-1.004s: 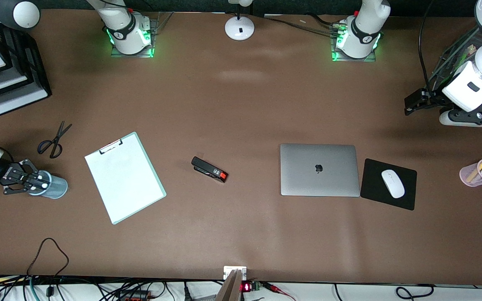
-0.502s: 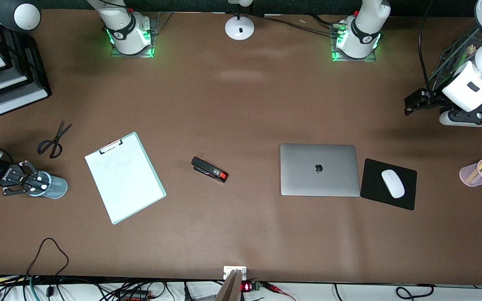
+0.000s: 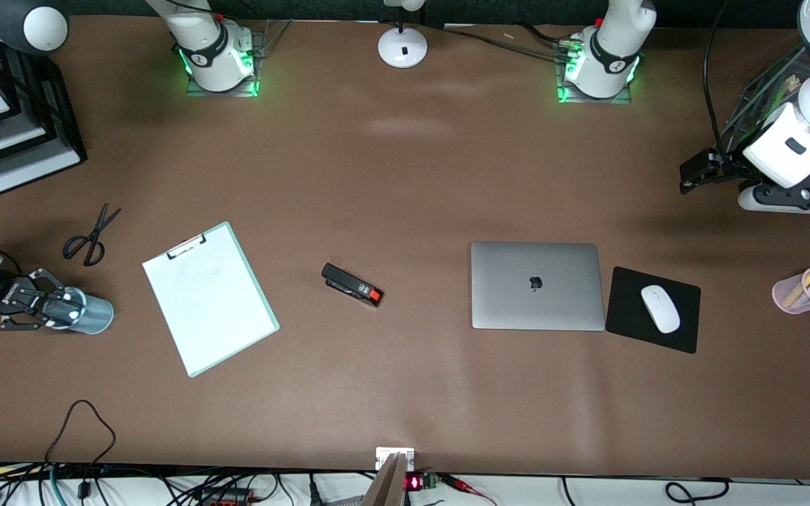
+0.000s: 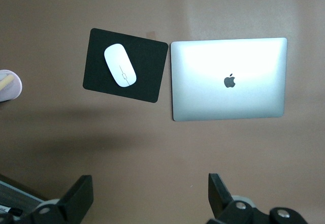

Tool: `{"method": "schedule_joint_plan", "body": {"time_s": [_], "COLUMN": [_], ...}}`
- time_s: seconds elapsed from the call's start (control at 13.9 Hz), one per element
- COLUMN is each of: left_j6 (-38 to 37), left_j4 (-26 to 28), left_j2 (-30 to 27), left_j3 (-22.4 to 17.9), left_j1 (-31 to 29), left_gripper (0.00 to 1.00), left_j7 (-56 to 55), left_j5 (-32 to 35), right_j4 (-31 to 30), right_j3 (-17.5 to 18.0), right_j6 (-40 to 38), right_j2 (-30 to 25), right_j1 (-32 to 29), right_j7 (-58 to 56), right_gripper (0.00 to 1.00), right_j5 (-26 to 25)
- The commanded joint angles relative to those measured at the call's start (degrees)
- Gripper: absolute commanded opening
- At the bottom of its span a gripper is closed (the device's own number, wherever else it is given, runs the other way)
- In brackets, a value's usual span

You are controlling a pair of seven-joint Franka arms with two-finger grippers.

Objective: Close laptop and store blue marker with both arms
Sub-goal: 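Lower the blue marker into the light blue cup with the right gripper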

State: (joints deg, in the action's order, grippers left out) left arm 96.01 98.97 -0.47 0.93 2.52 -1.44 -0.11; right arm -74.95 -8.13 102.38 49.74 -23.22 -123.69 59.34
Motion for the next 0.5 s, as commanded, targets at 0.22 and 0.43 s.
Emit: {"method": "schedule_joint_plan", "body": {"time_s": [0.22,0.43], "left_j6": [-1.00,-1.17], "left_j4": [-0.45,-0.45], "left_j2": [-0.50,-0.50], "left_j3": [-0.32,-0.40], "left_j1": [0.21,0.21], "left_gripper": [1.00,1.00], "left_j7": [1.35,1.35], "left_j5": [-0.33,-0.33], "right_j4": [1.65,1.74], "right_j3": [0.13,0.48], "right_j6": [-6.05,-8.95], "right_j2": [-3.85,-8.85], "right_j1": [-0.25,0.36], "right_j7": [9.75,18.54], "right_gripper": [1.00,1.00], "right_j5": [-4.13,-10.19]}}
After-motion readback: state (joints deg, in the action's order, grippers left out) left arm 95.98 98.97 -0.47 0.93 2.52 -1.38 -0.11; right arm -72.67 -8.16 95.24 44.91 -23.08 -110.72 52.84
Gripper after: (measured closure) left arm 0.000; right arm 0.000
